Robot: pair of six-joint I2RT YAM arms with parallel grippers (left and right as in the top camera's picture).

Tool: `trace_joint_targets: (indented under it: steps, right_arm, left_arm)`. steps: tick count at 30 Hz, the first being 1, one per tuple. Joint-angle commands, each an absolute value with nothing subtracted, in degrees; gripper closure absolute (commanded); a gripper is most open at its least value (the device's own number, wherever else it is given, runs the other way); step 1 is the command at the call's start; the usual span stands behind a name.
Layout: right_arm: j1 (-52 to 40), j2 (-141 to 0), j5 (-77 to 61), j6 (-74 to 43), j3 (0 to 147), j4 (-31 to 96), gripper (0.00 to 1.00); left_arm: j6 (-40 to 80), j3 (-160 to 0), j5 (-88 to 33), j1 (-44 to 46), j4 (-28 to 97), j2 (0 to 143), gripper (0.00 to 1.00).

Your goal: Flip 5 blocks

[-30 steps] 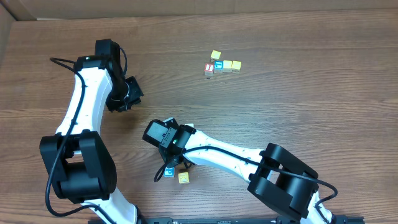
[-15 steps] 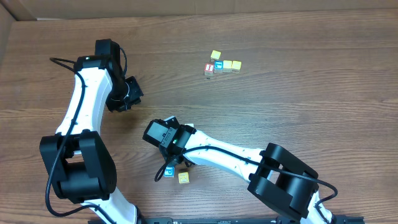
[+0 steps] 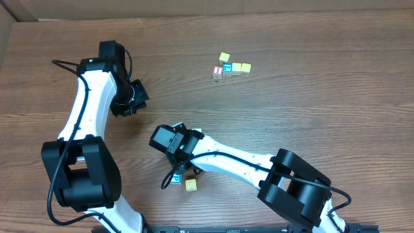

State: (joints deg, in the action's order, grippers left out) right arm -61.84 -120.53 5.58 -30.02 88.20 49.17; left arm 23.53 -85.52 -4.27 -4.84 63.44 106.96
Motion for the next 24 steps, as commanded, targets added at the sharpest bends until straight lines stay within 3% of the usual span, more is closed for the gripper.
trace_joint_targets:
  steps: [1, 14, 24]
  right_arm:
    - [-60.97, -120.36, 7.11, -30.24, 89.21, 48.99, 0.96]
    - [-60.88, -120.36, 10.87, -31.51, 89.21, 47.7, 0.96]
    - [-59.27, -115.11, 3.62, -31.51, 94.45, 51.24, 0.96]
  left_arm:
    - [22.7, -86.24, -3.88, -4.56, 63.44, 107.57, 0.78]
    - [22.7, -86.24, -3.88, -4.56, 63.42, 107.57, 0.78]
    - [22.72, -86.24, -4.36, -4.45, 63.26, 107.57, 0.8]
